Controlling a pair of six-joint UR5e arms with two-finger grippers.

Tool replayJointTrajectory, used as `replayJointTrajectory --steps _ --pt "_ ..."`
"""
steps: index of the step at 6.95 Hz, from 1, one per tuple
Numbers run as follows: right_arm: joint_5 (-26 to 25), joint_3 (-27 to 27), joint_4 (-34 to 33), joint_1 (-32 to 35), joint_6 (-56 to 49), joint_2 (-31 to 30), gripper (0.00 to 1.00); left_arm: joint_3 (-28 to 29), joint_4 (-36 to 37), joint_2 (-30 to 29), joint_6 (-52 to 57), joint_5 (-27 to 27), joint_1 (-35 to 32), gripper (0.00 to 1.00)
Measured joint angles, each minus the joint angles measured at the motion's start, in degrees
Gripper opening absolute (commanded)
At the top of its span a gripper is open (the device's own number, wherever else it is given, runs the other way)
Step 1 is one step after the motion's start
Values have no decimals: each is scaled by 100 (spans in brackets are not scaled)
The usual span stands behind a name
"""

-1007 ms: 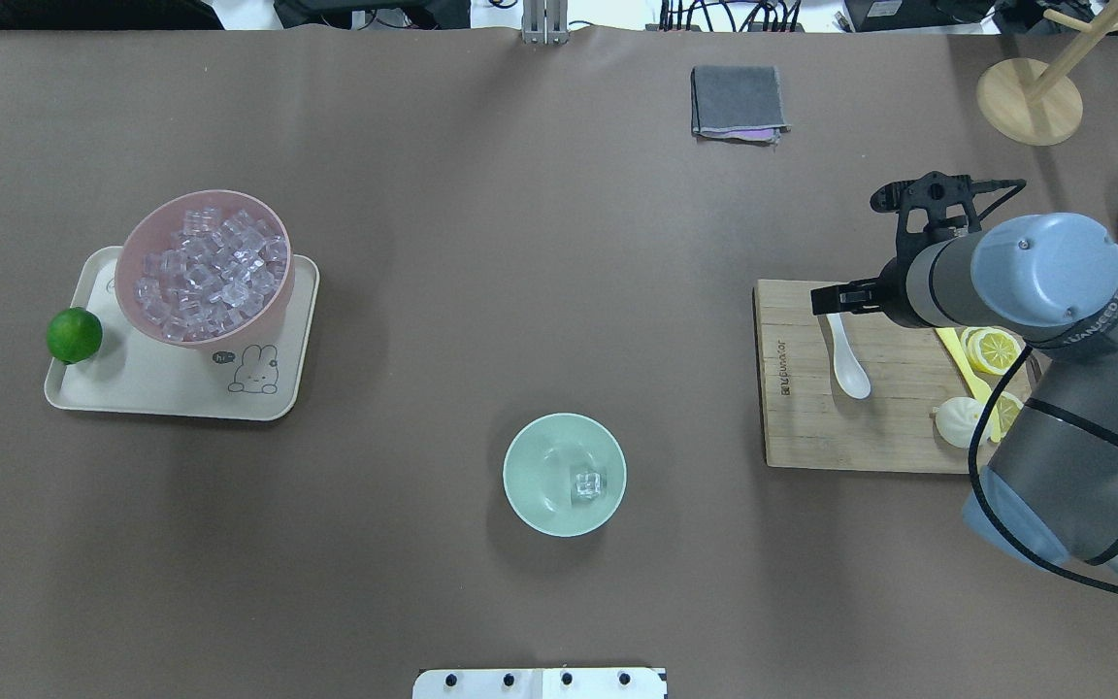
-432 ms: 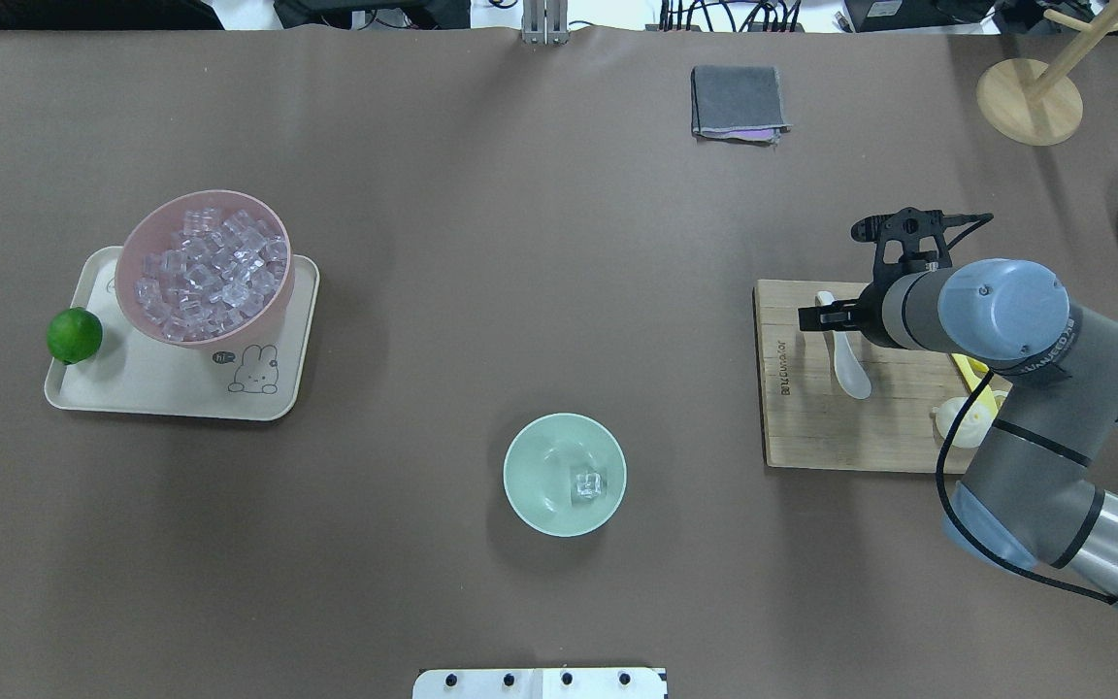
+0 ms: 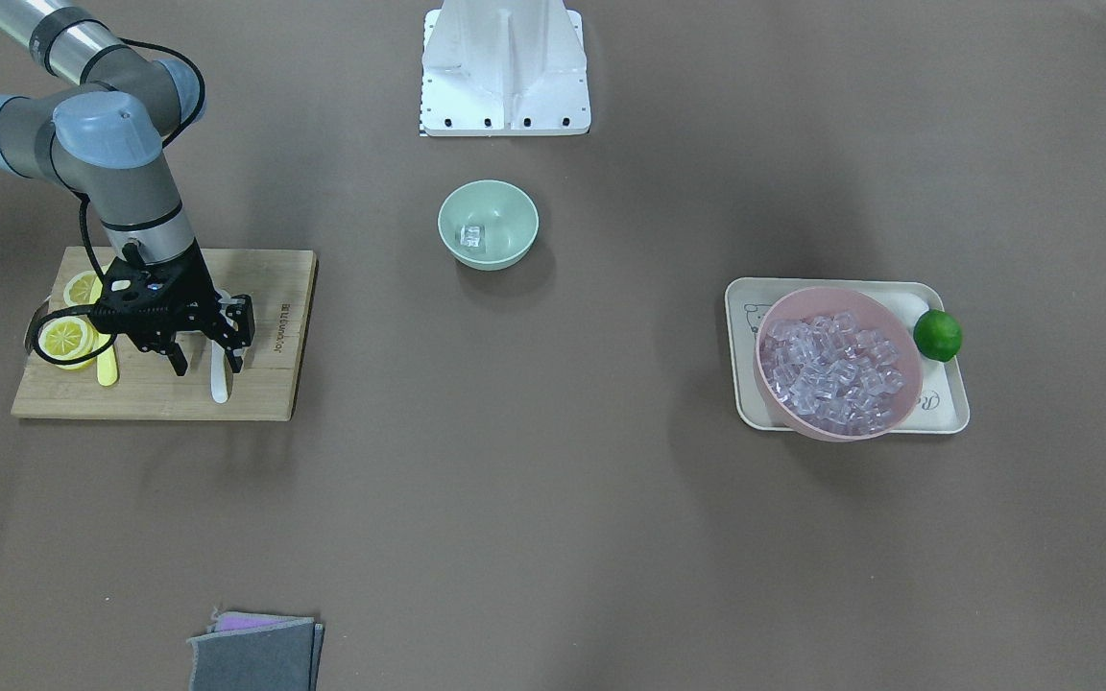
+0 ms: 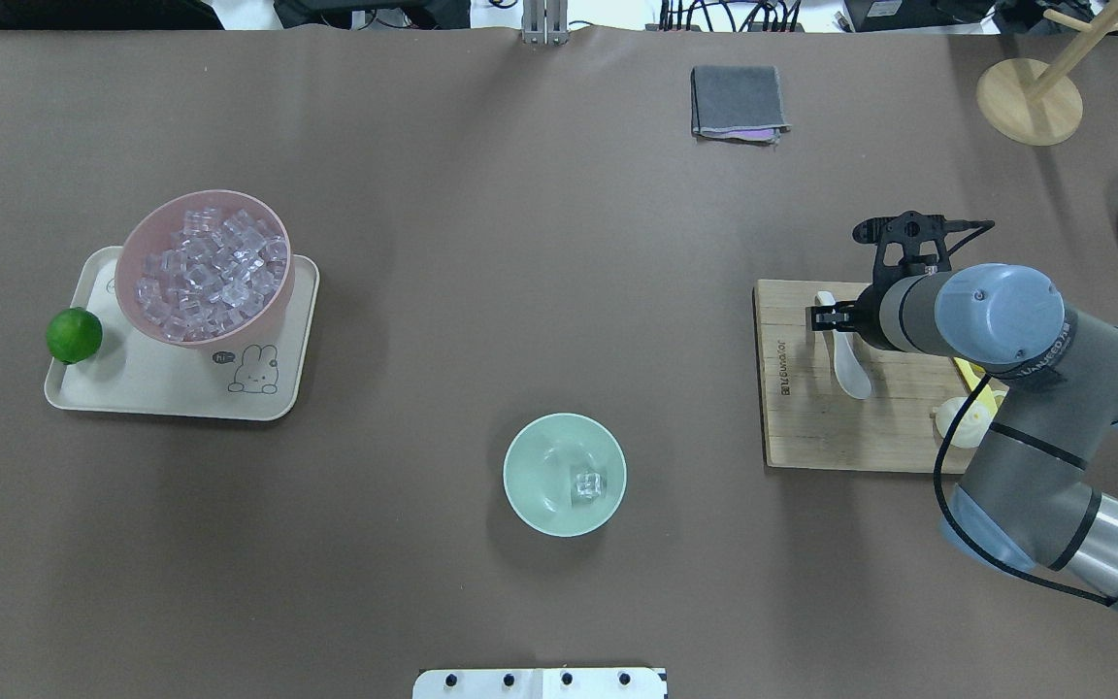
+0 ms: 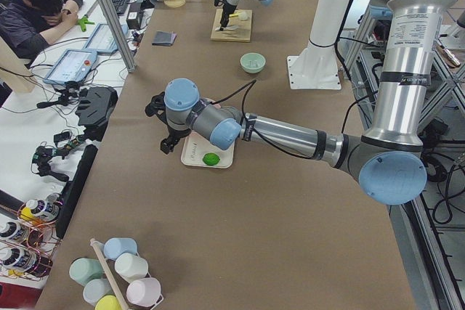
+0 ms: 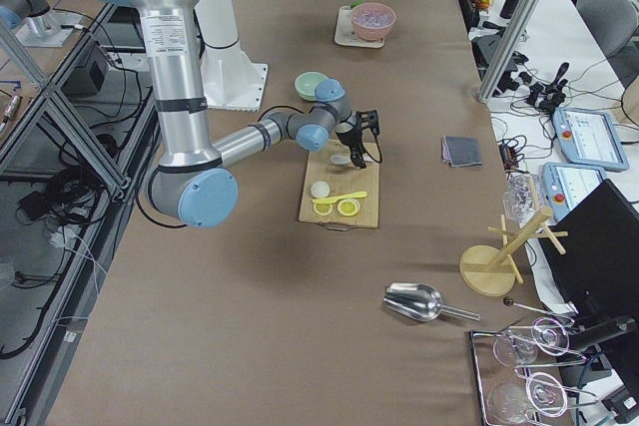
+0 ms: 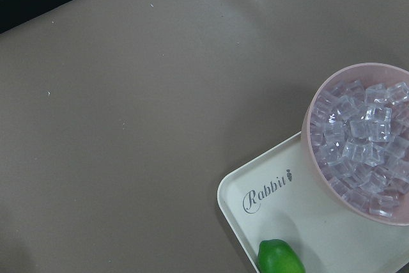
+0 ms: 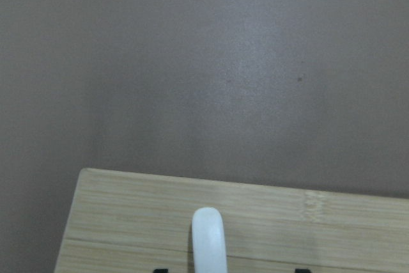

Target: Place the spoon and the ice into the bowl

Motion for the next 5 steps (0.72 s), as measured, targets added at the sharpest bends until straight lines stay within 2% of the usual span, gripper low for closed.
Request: replayJointTrajectory --steps 1,2,4,5 --pt "-29 7 -1 -36 34 0 53 5 0 -4 -9 7 0 97" --pt "-54 16 -2 -68 46 0 31 9 0 -6 -14 12 4 97" --pt "-63 25 2 -103 56 9 0 15 0 -7 -22 15 8 97" --pt "-62 32 0 -111 58 9 0 20 0 -7 -23 15 10 97"
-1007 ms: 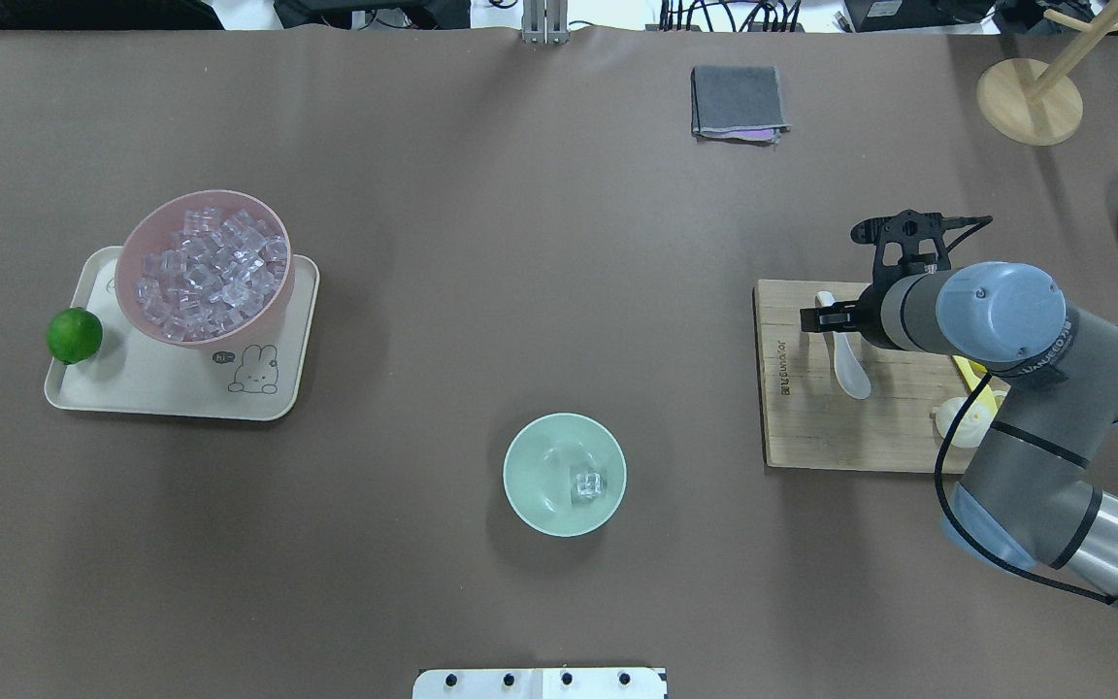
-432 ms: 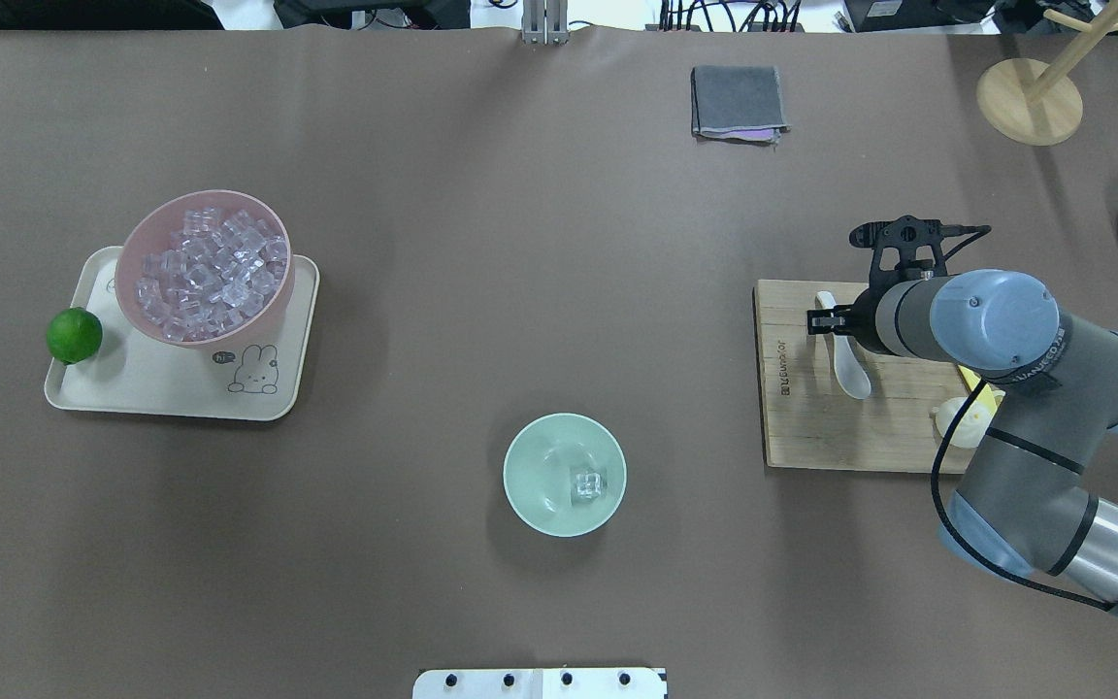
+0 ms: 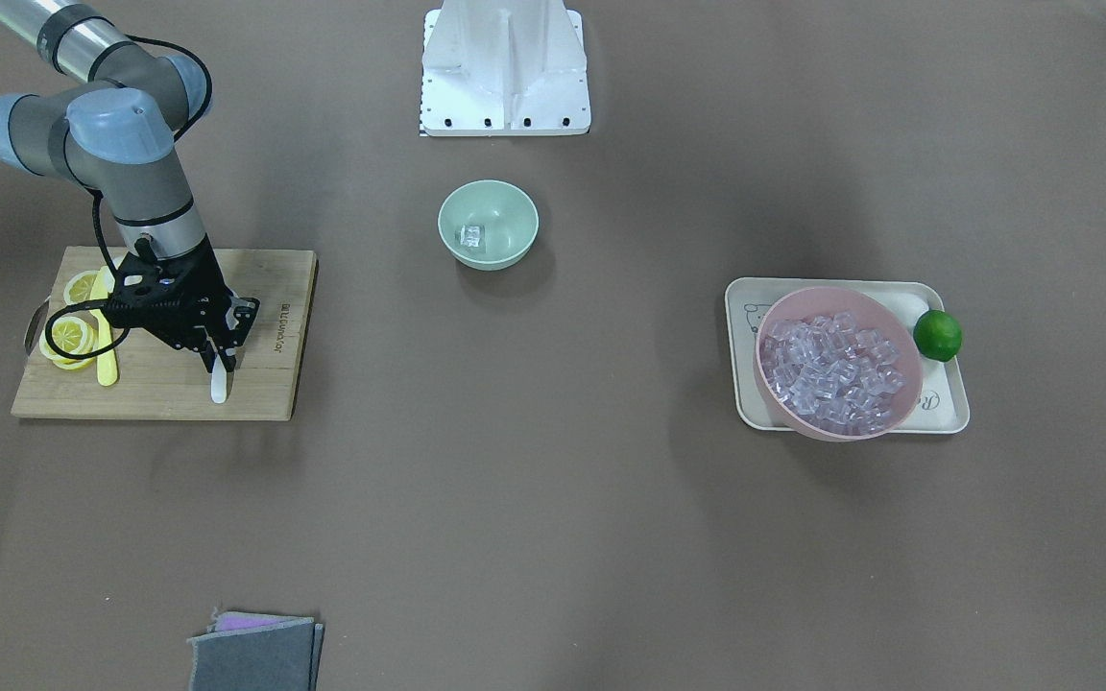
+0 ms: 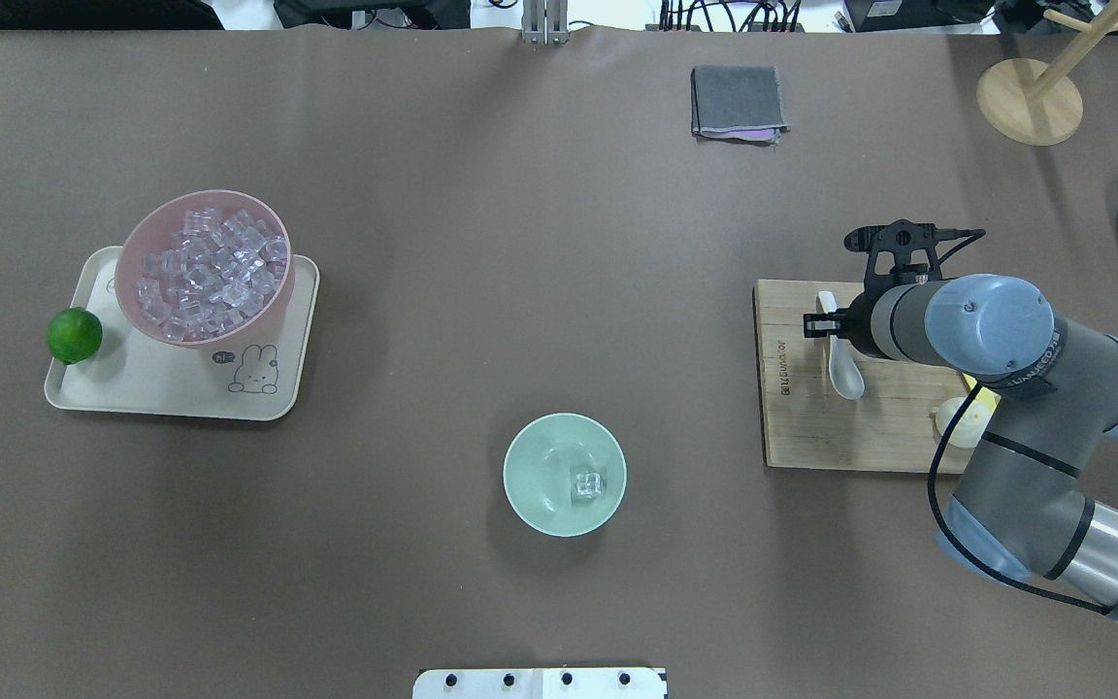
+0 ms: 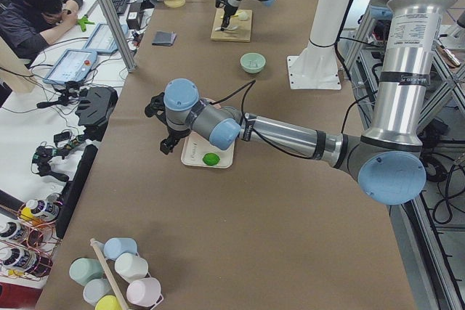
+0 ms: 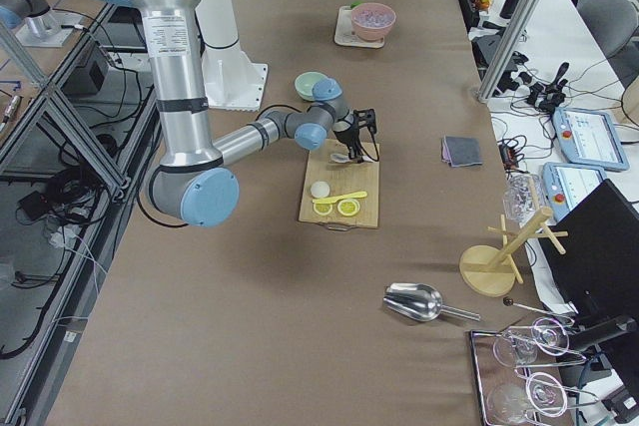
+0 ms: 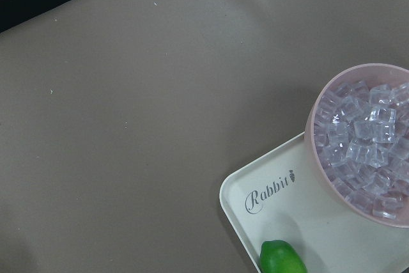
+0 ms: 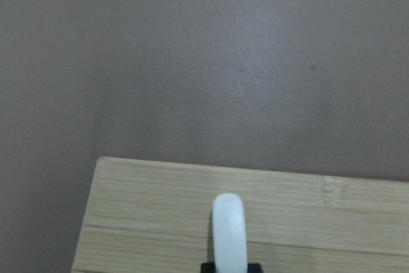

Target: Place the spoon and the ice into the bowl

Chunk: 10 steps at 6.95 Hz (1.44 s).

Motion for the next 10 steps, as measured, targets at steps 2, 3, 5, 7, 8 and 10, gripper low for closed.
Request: replayJointTrajectory --steps 2,3,5,7,8,10 --pt "6 153 -27 -5 10 5 0 13 -2 0 0 0 0 97" --pt "26 325 -113 -11 144 16 0 26 0 0 -4 2 0 98" --pt "54 796 -1018 -57 1250 359 0 165 37 67 -80 16 0 98" --pt "-82 1301 -2573 -372 2640 1102 0 322 15 142 -225 61 -4 98" --pt "-361 1394 -3219 -673 3352 1490 0 342 20 154 -255 73 -7 98" --pt "-922 1399 -4301 -1341 4685 2205 0 402 39 164 -265 78 -8 98"
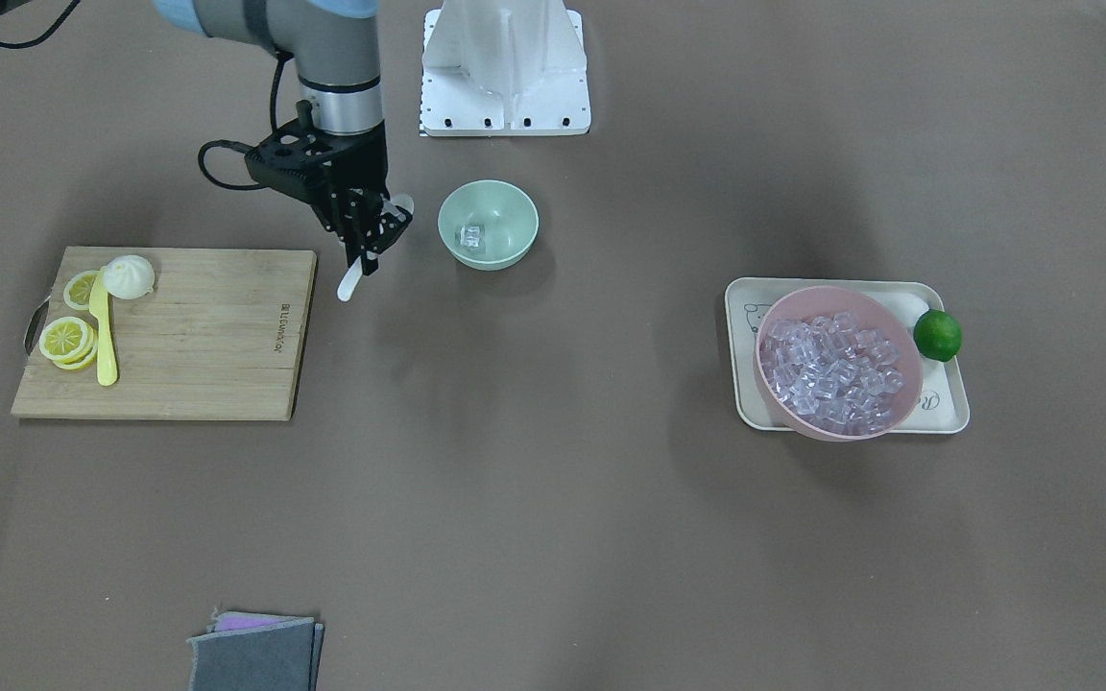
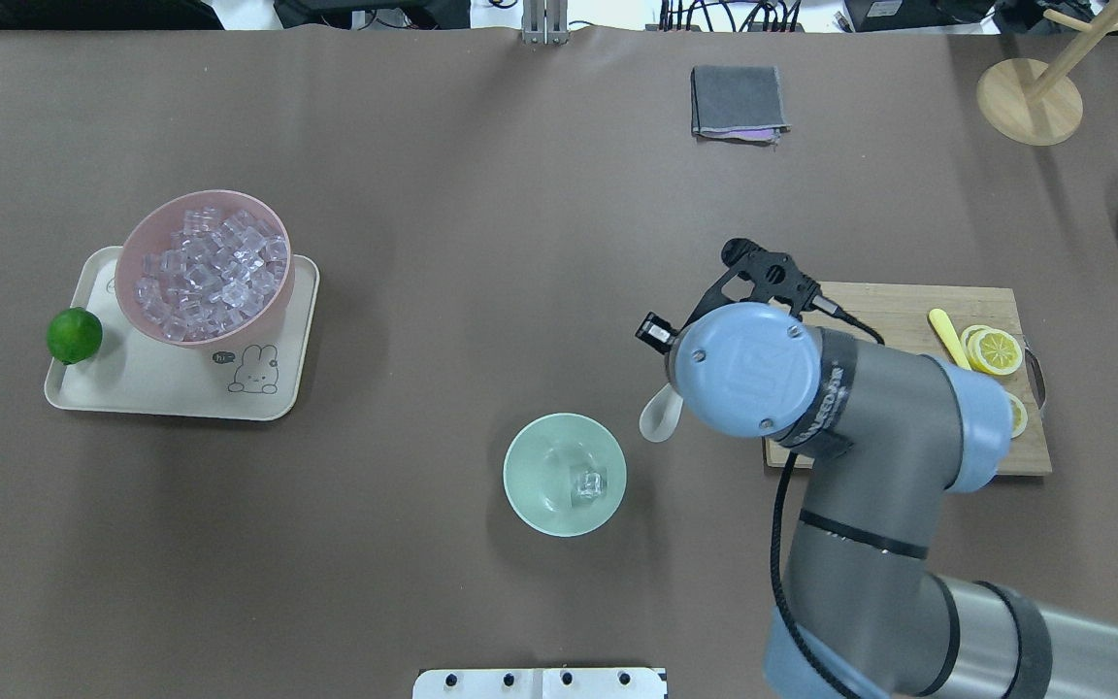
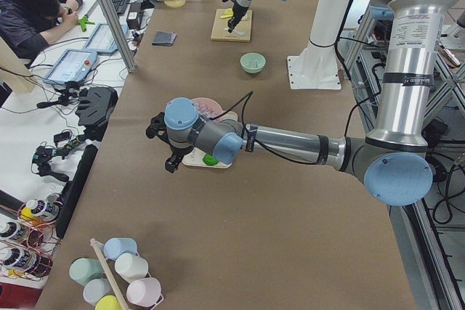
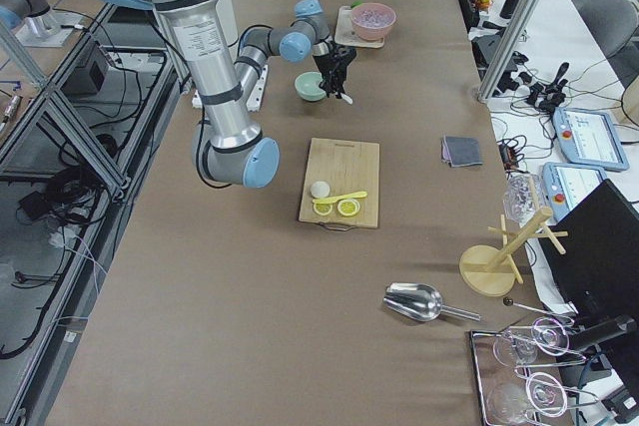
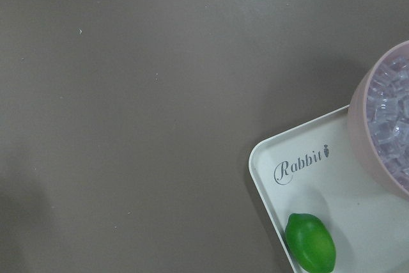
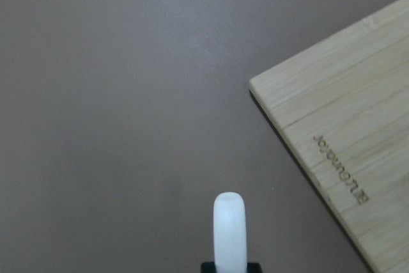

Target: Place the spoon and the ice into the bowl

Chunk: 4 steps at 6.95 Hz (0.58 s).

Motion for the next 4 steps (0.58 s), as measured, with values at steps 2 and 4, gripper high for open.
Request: replayJointTrajectory --steps 2,4 --pt "-590 -136 -698 -562 1012 446 0 68 5 1 1 1 0 98" --pt "-957 -533 -845 -784 1488 658 0 118 3 0 3 -1 0 98"
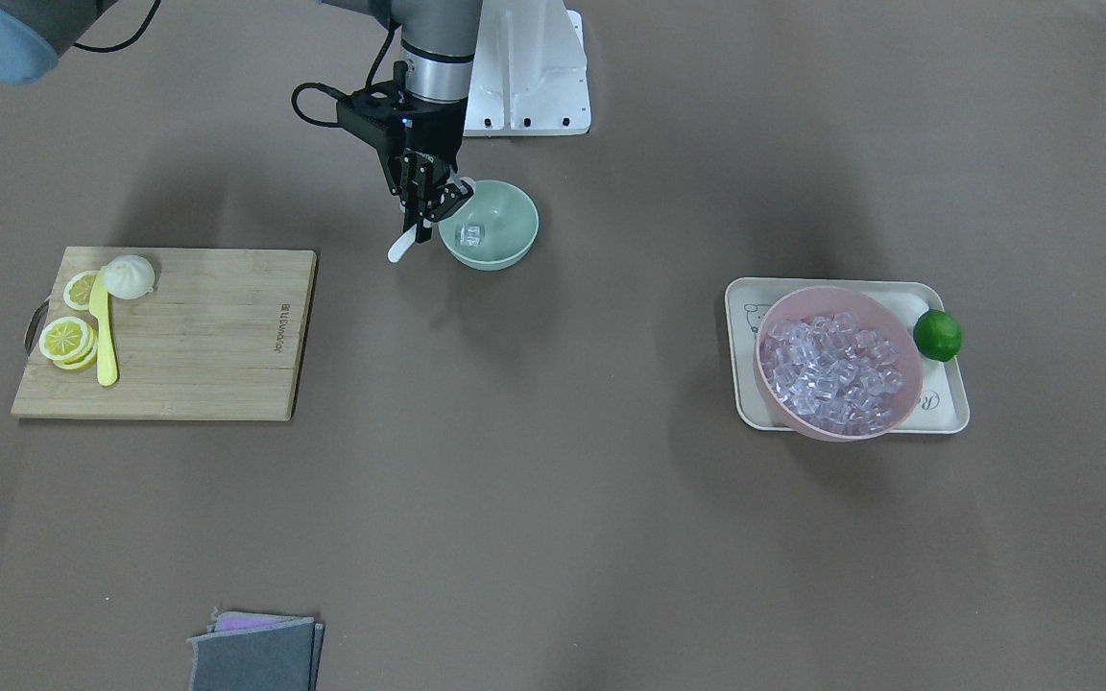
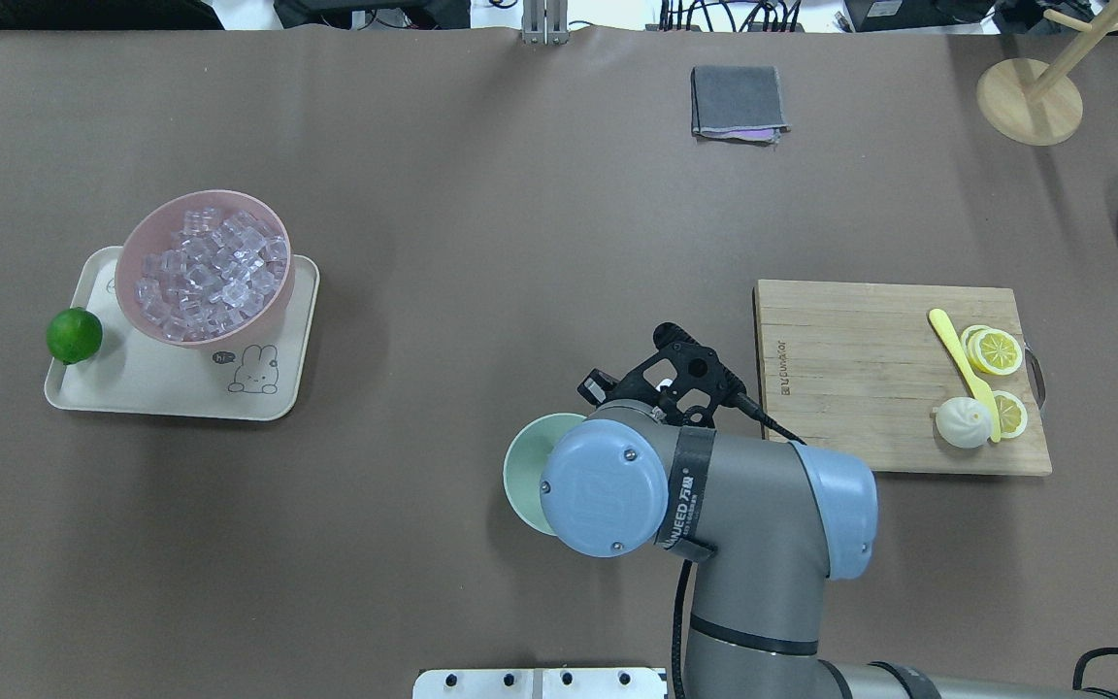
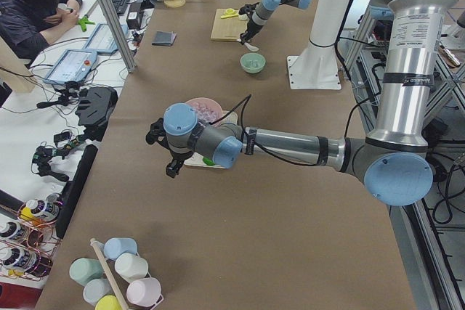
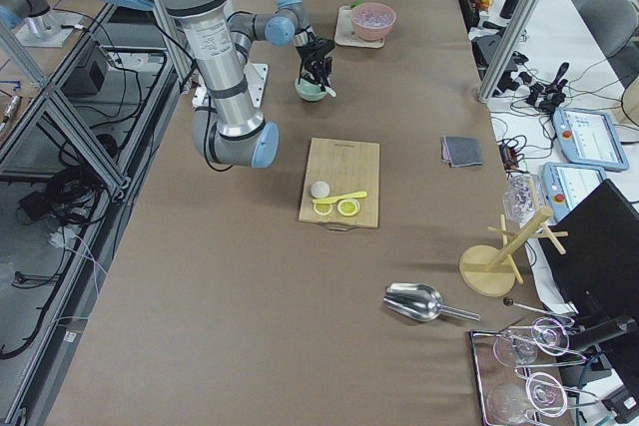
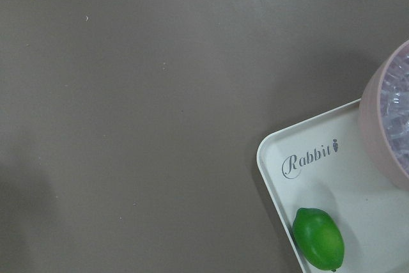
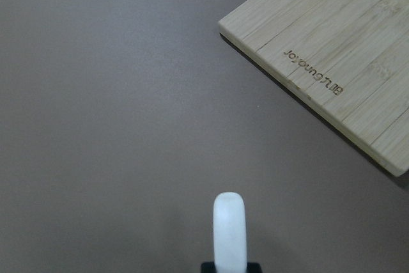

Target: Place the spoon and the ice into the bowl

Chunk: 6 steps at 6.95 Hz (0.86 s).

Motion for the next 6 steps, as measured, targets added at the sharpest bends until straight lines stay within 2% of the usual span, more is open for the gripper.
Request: replayJointTrajectory --steps 2,3,4,6 --pt "-209 -426 -26 -108 210 261 3 115 -12 -21 12 -2 5 98" --pt "-246 -491 -35 -152 226 315 37 178 -25 -48 12 -5 8 98" --pt "-273 -512 -42 -185 207 337 99 209 -30 -68 9 -6 8 98" --pt "-551 -497 -168 -251 89 350 100 216 -39 -82 7 -5 9 98"
